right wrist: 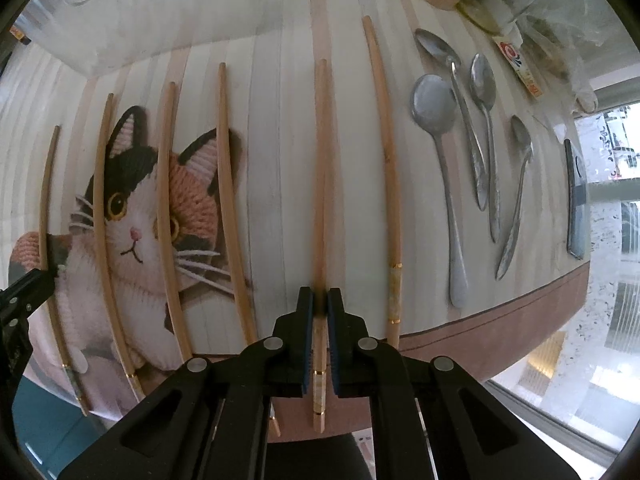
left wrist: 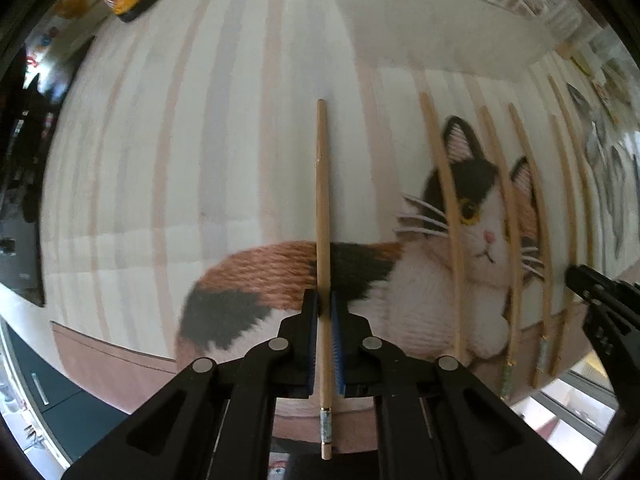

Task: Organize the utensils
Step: 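Lift the held chopsticks with both tools and carry them toward the clear basket, then open both tools over the clear basket to drop the chopsticks, then move the left tool back and grasp a chopstick while the right tool grasps another, then lift both held chopsticks and carry them over the clear basket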

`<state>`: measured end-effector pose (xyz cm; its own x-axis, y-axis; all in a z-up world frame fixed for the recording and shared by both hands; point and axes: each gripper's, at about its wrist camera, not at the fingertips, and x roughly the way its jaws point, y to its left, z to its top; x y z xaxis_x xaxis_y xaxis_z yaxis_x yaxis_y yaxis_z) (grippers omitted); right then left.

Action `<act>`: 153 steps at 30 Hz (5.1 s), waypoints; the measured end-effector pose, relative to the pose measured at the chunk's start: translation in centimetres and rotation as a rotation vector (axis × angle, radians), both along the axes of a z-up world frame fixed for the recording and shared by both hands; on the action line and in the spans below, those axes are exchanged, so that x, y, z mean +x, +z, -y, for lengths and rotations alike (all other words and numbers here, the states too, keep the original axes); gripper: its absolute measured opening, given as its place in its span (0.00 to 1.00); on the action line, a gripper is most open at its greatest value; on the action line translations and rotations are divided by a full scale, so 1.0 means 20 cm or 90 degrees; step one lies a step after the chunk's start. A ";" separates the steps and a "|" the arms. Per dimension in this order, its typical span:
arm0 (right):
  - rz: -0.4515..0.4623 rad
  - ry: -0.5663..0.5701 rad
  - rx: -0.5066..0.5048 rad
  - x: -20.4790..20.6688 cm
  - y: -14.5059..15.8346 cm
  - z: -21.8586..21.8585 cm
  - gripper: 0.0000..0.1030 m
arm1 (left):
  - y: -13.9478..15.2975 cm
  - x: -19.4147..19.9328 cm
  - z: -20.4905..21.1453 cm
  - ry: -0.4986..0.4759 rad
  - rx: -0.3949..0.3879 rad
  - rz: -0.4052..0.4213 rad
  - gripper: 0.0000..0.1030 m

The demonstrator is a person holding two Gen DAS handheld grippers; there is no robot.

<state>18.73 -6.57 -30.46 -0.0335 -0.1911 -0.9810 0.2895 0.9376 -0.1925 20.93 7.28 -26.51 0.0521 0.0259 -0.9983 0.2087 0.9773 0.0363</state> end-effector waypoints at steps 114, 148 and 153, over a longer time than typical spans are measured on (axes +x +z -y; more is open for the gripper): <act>0.036 0.006 0.160 -0.20 0.07 0.39 0.12 | 0.04 -0.07 0.34 0.007 -0.009 0.009 0.05; -0.028 0.067 0.108 -0.17 0.03 0.13 0.08 | 0.06 -0.07 0.24 0.027 -0.010 -0.005 0.04; -0.019 0.064 0.107 -0.16 0.04 0.11 0.07 | 0.05 -0.07 0.26 0.031 -0.006 -0.006 0.04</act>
